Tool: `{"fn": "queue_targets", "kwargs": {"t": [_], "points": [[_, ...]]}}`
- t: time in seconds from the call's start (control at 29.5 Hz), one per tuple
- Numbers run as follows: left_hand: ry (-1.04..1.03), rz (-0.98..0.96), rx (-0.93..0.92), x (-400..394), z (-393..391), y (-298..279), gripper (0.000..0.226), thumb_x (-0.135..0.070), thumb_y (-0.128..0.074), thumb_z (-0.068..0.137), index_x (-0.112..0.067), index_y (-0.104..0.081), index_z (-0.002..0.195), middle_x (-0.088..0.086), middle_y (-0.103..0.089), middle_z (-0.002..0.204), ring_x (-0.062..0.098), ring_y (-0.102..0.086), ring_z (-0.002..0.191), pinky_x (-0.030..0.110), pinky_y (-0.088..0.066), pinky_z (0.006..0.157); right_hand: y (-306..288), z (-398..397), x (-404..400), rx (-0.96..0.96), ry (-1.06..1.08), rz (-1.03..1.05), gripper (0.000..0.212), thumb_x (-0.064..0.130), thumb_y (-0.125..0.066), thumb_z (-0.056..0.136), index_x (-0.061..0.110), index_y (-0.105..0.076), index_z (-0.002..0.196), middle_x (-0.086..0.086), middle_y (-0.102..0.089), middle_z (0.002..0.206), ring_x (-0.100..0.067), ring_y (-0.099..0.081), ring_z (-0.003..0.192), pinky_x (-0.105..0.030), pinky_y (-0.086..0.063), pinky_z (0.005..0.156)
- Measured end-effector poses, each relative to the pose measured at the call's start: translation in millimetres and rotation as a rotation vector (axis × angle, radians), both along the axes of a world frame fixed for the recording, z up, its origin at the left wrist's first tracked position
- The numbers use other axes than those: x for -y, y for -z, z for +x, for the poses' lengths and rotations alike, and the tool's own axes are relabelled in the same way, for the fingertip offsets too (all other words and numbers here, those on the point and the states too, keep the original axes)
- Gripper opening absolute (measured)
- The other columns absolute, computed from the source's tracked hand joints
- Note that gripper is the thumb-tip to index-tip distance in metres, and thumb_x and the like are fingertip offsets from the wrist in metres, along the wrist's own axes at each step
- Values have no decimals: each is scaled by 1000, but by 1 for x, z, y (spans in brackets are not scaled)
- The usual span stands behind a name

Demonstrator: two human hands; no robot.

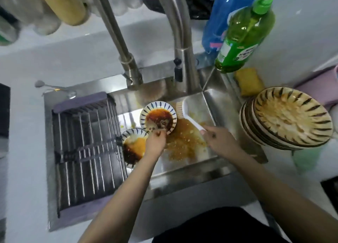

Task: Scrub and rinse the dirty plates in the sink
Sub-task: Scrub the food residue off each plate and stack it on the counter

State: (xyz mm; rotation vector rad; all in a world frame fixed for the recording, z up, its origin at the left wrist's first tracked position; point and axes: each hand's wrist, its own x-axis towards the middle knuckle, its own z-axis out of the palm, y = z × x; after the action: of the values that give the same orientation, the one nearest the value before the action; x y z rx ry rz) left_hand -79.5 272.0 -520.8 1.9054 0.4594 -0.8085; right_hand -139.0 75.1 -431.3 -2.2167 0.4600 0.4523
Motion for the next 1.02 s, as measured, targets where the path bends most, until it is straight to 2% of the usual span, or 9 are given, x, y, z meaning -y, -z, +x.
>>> {"fn": "queue_targets", "kwargs": {"t": [0.1, 0.17, 0.34, 0.48, 0.54, 0.65, 0.78, 0.88, 1.02], "points": [[-385, -153, -288, -18, 4, 28, 30, -34, -49, 96, -10, -61, 82, 13, -69, 74, 22, -62, 54, 29, -51, 49, 20, 13, -24, -71, -56, -13, 24, 24, -46, 98, 17, -61, 80, 0, -55, 67, -25, -55, 71, -30, -37, 61], [-553, -210, -446, -34, 7, 41, 34, -31, -44, 101, -9, -57, 79, 6, -63, 62, 16, -56, 48, 24, -50, 41, 42, 25, -48, -129, -87, 6, 24, 25, -46, 98, 13, -63, 87, 1, -52, 66, -26, -56, 70, -31, -40, 63], [-779, -326, -665, -36, 3, 58, 39, -39, -48, 99, -3, -59, 94, 13, -65, 62, 26, -63, 67, 36, -55, 58, 59, 35, -70, -224, -85, 36, 29, 27, -46, 99, 14, -65, 116, 8, -54, 69, -10, -50, 62, -25, -41, 61], [-1055, -496, -847, -41, -1, 89, 42, -38, -53, 96, -1, -58, 114, 22, -68, 92, 32, -68, 76, 42, -57, 57, 73, 48, -84, -284, -119, -5, 31, 29, -44, 100, 20, -61, 124, 11, -53, 71, -7, -49, 61, -22, -38, 54], [-1164, -581, -871, -40, -4, 98, 41, -35, -52, 96, -4, -57, 122, 22, -68, 108, 36, -69, 89, 46, -60, 66, 77, 51, -86, -287, -134, -12, 33, 29, -45, 100, 20, -59, 128, 13, -52, 70, -5, -48, 61, -21, -35, 52], [-1297, -607, -737, -37, -10, 111, 37, -23, -42, 102, -4, -49, 134, 14, -58, 130, 31, -59, 117, 36, -56, 86, 85, 56, -88, -290, -136, -35, 33, 29, -46, 99, 20, -59, 128, 15, -50, 70, -3, -47, 60, -21, -35, 52], [-1439, -557, -609, -34, -18, 124, 32, -23, -44, 102, -4, -55, 125, 11, -66, 106, 21, -59, 112, 18, -51, 79, 96, 58, -88, -317, -130, -41, 33, 29, -47, 99, 21, -59, 128, 16, -49, 70, -3, -45, 59, -21, -34, 50], [-1591, -635, -660, -36, -17, 133, 23, -19, -46, 101, -3, -59, 111, 11, -63, 121, 22, -58, 120, 27, -51, 81, 98, 59, -86, -335, -134, -30, 33, 29, -46, 99, 22, -59, 128, 17, -49, 70, -2, -45, 59, -21, -32, 50], [-1694, -720, -640, -33, -16, 142, 24, -14, -47, 101, -4, -57, 120, 10, -62, 87, 22, -58, 121, 29, -53, 75, 99, 57, -81, -345, -114, -13, 33, 30, -47, 99, 22, -58, 129, 17, -49, 72, -2, -45, 61, -20, -32, 51]]}}
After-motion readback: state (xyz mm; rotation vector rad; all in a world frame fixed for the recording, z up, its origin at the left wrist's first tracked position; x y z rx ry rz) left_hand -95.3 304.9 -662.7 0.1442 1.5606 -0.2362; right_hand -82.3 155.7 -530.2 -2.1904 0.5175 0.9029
